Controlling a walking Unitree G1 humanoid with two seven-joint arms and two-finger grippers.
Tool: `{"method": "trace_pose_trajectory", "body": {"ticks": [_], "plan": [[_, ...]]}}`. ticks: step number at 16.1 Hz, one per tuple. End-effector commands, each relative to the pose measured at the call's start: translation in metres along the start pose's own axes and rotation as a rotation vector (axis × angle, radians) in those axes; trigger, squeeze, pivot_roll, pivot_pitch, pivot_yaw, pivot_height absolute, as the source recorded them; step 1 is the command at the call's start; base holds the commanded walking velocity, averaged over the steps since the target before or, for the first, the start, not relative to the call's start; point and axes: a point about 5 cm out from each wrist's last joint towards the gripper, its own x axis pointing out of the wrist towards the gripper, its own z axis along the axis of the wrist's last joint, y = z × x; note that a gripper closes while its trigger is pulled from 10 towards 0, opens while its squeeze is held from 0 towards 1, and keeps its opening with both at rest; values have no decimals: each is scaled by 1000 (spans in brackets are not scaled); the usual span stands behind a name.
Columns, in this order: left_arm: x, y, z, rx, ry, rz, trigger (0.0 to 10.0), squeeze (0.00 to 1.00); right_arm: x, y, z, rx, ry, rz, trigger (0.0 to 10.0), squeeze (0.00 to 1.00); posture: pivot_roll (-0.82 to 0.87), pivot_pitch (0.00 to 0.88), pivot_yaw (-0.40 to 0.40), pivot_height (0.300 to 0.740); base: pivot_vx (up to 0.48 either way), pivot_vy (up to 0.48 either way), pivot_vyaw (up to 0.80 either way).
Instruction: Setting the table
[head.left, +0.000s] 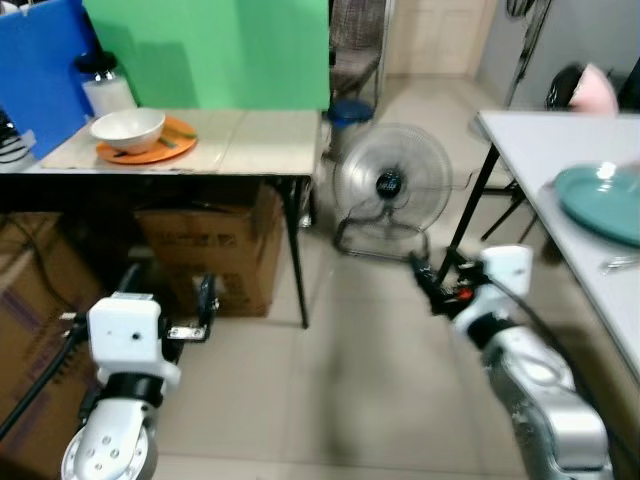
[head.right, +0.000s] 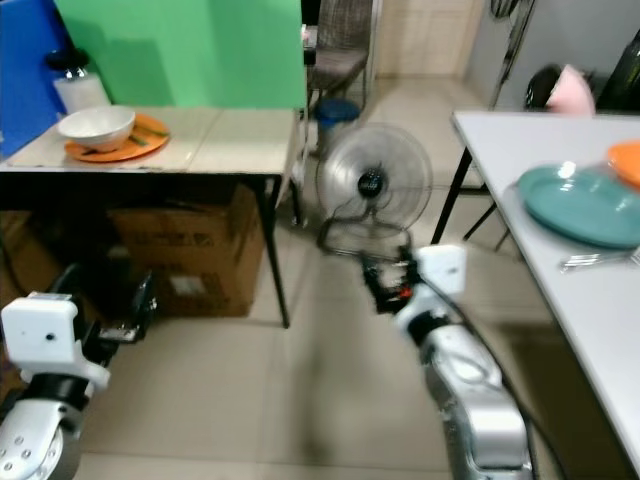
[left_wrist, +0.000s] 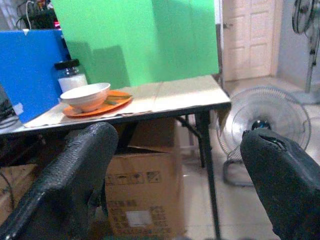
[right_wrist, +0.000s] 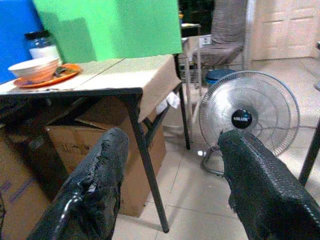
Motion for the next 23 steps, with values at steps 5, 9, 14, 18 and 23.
{"method": "trace_pose_trajectory", "body": {"ticks": [5,9,14,18,23], "plan": [[1,5,2,-15,-8,25,10000,0,2,11,2,15,3,51,10000,0,-77,0,37,740,0,0,0],[-1,7,3,-34,-6,31,10000,0,3,12,2,22,9,73,10000,0,-73,0,35,740,294,0,0],[-3,6,4,-41,-10,27,10000,0,5,20,2,-40,16,141,10000,0,-62,0,27,740,338,0,160],[-5,8,4,-37,-13,27,10000,0,7,23,2,-47,10,165,10000,0,-53,0,23,740,346,0,800],[-7,14,6,-23,-23,46,10000,0,8,21,4,17,-7,164,10000,0,-47,0,17,740,347,0,160]]}}
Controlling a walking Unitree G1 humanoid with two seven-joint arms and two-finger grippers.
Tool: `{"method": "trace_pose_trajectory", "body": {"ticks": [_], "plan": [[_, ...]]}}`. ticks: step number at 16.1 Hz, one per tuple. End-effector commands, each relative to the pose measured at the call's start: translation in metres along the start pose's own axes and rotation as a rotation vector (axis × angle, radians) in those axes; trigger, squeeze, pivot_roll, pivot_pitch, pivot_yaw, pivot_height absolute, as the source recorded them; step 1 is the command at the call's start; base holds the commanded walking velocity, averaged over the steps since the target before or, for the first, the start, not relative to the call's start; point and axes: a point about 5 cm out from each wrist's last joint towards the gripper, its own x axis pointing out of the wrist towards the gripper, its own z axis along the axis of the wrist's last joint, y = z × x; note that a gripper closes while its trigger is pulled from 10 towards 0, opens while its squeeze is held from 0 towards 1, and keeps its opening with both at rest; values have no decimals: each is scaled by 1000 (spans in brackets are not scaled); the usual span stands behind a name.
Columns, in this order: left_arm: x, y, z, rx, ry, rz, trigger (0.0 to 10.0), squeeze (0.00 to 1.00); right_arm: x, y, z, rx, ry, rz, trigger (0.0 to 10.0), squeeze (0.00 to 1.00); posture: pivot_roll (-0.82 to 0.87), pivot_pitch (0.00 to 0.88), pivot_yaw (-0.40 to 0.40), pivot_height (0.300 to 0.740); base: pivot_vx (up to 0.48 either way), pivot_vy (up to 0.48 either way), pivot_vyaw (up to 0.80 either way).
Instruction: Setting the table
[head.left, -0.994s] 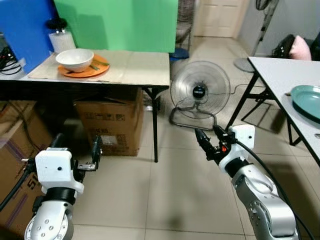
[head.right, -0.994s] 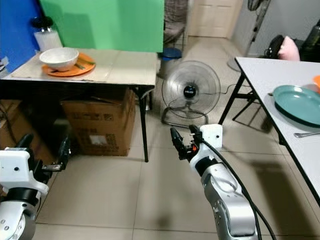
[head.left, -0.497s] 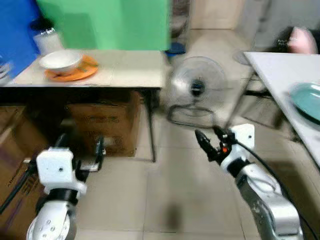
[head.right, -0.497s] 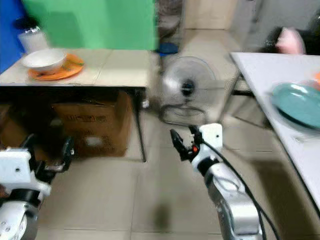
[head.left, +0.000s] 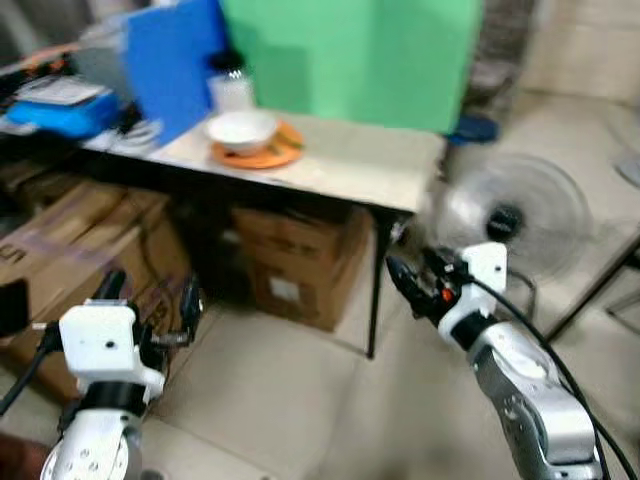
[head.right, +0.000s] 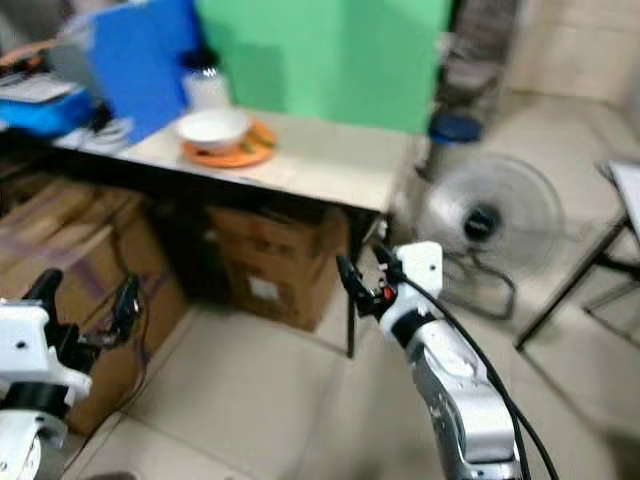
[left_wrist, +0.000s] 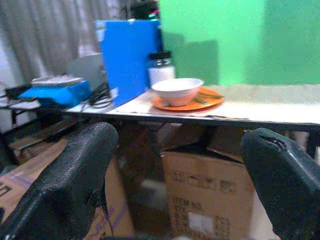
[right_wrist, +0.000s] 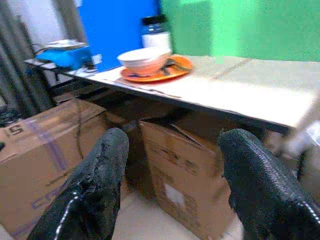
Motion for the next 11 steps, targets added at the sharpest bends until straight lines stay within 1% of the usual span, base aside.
{"method": "trace_pose_trajectory", "body": {"ticks": [1,5,11], "plan": [[0,5,0,16,-1,14,10000,0,2,4,2,5,-8,32,10000,0,-45,0,15,740,345,0,0],[-2,4,0,13,1,16,10000,0,3,3,1,1,-6,35,10000,0,-44,0,8,740,342,0,0],[-7,3,-1,1,11,24,10000,0,4,8,-1,19,-6,53,10000,0,-37,0,3,740,345,0,0]]}}
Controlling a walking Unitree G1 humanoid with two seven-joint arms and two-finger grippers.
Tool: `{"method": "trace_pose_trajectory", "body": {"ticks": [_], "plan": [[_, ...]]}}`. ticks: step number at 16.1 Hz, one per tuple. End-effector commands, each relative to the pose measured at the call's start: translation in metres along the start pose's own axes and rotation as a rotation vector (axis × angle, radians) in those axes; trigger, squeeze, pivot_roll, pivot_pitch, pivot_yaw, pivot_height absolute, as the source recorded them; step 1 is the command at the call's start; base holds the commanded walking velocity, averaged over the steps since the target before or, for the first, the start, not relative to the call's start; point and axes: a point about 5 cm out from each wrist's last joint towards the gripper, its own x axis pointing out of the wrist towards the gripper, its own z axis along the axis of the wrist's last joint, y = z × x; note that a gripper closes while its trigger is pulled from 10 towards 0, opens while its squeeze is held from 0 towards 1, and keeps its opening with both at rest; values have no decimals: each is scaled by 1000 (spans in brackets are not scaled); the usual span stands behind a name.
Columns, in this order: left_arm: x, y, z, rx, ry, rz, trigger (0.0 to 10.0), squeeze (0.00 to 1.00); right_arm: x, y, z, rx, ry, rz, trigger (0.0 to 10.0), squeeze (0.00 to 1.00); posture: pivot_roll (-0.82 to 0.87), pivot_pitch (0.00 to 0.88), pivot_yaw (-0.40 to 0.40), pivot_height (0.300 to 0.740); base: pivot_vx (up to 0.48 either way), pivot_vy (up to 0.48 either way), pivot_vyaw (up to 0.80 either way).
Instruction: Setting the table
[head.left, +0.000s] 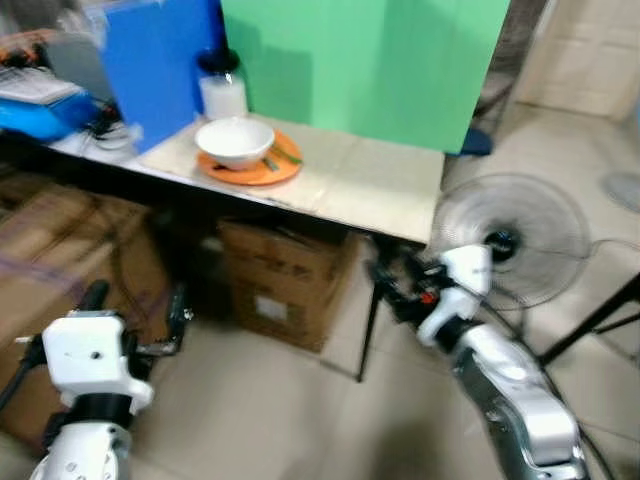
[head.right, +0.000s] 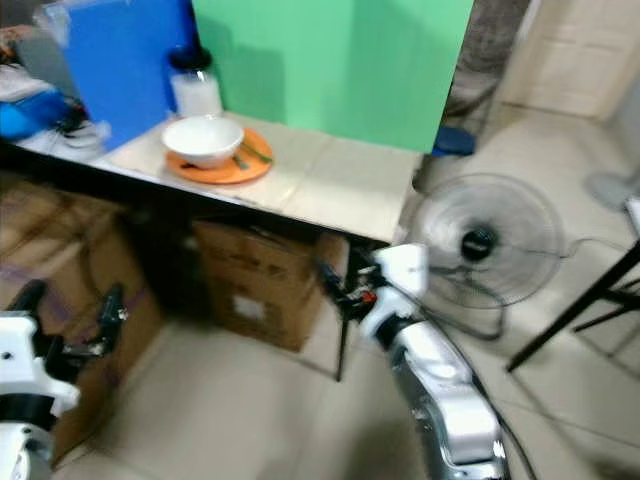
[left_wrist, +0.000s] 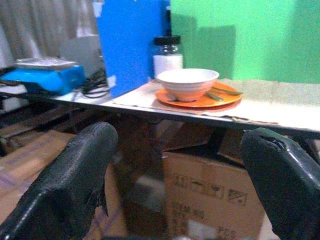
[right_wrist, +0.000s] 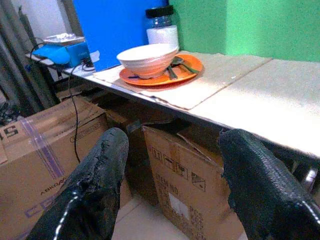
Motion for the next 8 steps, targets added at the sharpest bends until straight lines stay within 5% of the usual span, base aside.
{"method": "trace_pose_trajectory", "body": {"ticks": [1,3,5,8], "plan": [[1,-3,4,-8,-18,-12,10000,0,-3,-10,6,-8,-20,-37,10000,0,-38,0,4,740,337,0,0],[1,-3,5,-7,-21,-11,10000,0,-3,-9,7,-9,-27,-38,10000,0,-38,0,6,740,345,0,0],[2,-2,6,-5,-26,-10,10000,0,-3,-8,8,-9,-29,-39,10000,0,-36,0,6,740,345,0,-800],[3,0,7,3,-29,-5,10000,0,-1,-7,8,-12,-35,-38,10000,0,-33,0,5,740,344,0,0]]}}
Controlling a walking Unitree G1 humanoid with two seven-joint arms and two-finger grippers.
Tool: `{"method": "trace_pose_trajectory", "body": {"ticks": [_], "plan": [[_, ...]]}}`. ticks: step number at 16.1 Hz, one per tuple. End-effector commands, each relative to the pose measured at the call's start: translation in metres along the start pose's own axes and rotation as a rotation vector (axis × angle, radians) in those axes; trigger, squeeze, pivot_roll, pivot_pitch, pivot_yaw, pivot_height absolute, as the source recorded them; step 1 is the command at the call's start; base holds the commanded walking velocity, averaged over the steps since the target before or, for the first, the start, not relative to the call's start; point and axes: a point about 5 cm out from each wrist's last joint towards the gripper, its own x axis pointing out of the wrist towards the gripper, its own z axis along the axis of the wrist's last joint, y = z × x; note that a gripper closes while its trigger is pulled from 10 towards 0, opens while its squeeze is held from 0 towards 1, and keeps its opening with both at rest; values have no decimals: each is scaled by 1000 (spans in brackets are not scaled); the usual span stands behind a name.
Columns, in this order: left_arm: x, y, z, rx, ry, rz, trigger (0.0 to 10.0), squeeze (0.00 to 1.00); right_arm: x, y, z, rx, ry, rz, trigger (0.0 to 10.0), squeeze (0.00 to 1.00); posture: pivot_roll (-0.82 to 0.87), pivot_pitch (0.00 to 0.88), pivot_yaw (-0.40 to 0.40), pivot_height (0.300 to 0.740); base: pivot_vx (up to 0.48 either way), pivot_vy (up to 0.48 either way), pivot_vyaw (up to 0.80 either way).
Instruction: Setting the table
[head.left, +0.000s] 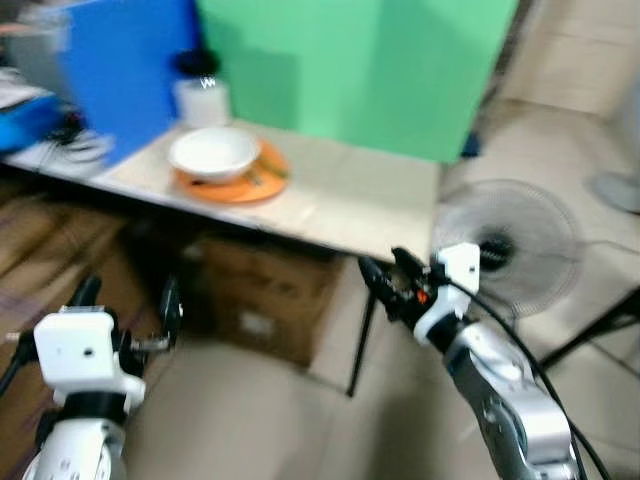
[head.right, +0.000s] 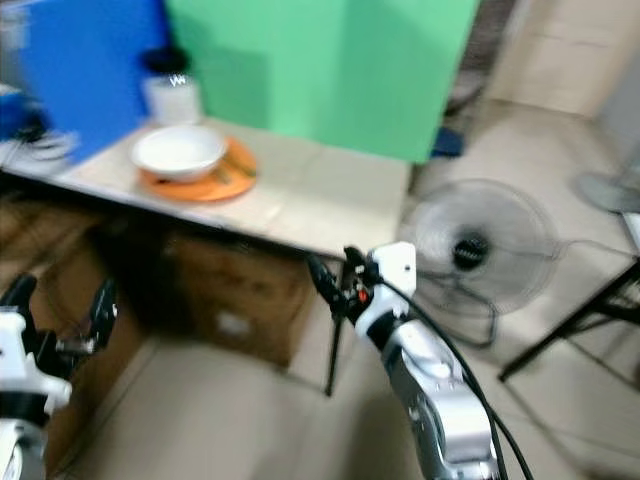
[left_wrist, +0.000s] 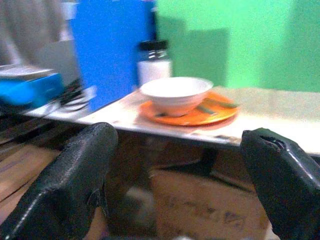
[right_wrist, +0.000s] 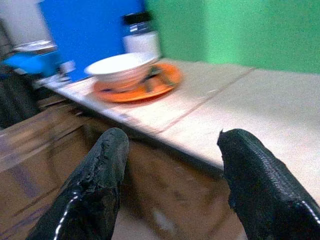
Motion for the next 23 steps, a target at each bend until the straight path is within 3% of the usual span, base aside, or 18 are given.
{"method": "trace_pose_trajectory", "body": {"ticks": [1,5,17,23], "plan": [[1,-3,3,-7,-9,-10,10000,0,-2,-8,5,-15,-15,-35,10000,0,-30,0,3,740,341,0,0],[-1,-2,3,7,-3,-10,10000,0,-2,-9,4,-23,-14,-56,10000,0,-25,0,-4,740,342,0,0],[4,3,4,40,5,-46,10000,0,-6,-17,4,13,-27,-131,10000,0,-34,0,6,740,332,0,-800],[5,0,3,21,24,-42,10000,0,-8,-20,3,28,-7,-156,10000,0,-32,0,3,740,0,47,-133]]}}
